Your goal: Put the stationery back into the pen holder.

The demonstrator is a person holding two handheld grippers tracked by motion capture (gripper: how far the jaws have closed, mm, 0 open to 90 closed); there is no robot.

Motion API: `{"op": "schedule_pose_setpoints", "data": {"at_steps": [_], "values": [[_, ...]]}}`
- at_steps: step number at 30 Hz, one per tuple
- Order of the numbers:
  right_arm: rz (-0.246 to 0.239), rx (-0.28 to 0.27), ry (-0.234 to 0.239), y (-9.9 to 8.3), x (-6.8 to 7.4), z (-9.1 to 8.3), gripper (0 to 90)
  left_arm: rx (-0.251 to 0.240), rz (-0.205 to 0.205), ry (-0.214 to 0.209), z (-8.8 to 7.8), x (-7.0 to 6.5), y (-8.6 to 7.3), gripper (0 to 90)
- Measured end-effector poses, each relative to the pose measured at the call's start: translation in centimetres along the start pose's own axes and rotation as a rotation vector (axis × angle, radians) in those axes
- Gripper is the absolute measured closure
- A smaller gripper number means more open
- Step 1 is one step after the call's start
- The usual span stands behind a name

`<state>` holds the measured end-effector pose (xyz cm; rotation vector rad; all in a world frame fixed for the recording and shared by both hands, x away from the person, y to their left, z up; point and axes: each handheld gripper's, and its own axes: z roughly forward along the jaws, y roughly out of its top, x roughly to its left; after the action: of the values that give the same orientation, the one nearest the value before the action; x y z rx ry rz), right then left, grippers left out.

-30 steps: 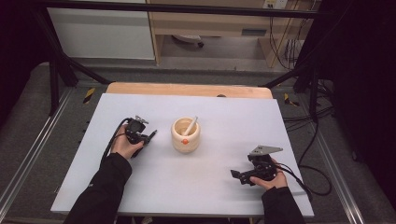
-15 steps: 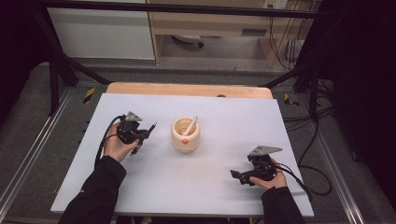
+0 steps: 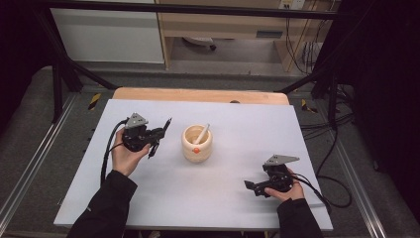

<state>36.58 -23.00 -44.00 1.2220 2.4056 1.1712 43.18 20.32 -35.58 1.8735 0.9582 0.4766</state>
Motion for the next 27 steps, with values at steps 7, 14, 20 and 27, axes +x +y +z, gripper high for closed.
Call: {"op": "schedule_pose_setpoints", "data": {"at_steps": [7,14,20,27], "values": [[-0.003,0.003,-0.002,0.0,0.0,0.0,0.8,-0.1,0.019,-0.02,0.1,-2.1,2.2,79.6],[-0.009,0.003,-0.002,0.0,0.0,0.0,0.8,-0.155,0.013,-0.043,1.4,-4.1,3.9,79.6],[-0.006,0.002,0.001,0.0,0.0,0.0,0.8,-0.178,0.016,-0.068,3.4,-5.6,4.8,79.5],[-0.009,0.001,0.003,0.0,0.0,0.0,0.8,-0.181,0.048,-0.074,5.6,-6.6,5.5,79.6]]}}
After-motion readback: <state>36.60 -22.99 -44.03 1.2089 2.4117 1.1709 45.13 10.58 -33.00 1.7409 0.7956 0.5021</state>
